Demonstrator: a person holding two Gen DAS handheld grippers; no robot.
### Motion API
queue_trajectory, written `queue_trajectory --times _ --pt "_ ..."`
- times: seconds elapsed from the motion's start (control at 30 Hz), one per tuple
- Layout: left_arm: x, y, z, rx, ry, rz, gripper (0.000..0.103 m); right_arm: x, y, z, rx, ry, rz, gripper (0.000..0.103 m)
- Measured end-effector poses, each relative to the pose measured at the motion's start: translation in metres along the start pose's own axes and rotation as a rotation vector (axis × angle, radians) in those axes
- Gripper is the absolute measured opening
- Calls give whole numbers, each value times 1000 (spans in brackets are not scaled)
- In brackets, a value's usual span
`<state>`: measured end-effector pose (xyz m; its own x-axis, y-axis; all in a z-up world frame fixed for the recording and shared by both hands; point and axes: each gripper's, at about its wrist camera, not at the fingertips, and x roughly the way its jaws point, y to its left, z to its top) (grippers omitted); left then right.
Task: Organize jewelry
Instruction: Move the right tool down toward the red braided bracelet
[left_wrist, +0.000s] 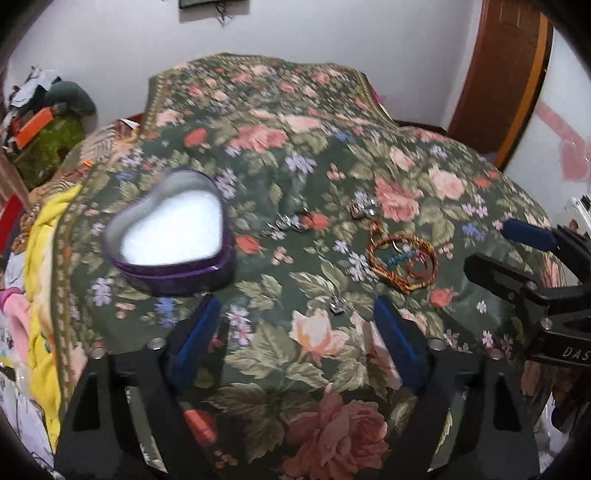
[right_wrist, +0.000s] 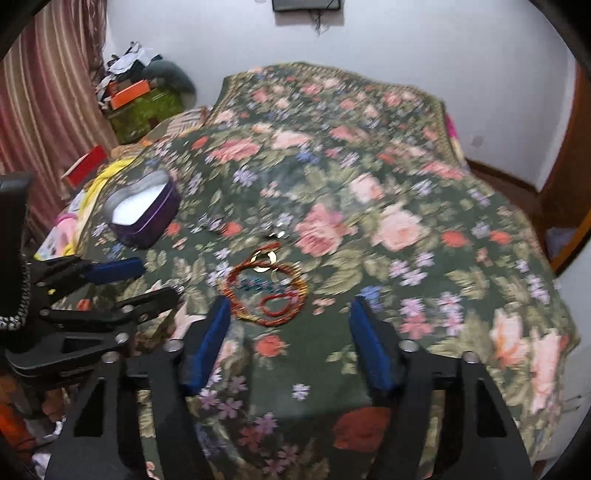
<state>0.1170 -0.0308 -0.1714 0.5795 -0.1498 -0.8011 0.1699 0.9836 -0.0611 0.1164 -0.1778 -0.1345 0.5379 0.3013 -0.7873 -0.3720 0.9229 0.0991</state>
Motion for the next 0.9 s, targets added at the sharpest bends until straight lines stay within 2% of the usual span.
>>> queue_trajectory --times 0.07,0.13,0.27,0.53,0.8,0.87,0.9 --pt "6 -1 -1 7 22 -11 60 5 -1 0 12 21 25 52" --pt "10 -1 -2 9 32 -20 48 8 0 -1 16 34 37 50" --pt "11 -1 -2 11 28 -49 39 11 0 -3 30 56 67 48" --pt "17 1 0 -12 25 -111 37 21 4 -3 38 96 109 49" --pt "20 1 0 -27 18 -136 20 33 14 -2 11 114 90 49" --pt "20 4 0 -42 17 -147 16 34 16 -2 2 111 73 44" --pt "20 5 0 -47 16 -151 15 34 17 -2 1 111 65 37"
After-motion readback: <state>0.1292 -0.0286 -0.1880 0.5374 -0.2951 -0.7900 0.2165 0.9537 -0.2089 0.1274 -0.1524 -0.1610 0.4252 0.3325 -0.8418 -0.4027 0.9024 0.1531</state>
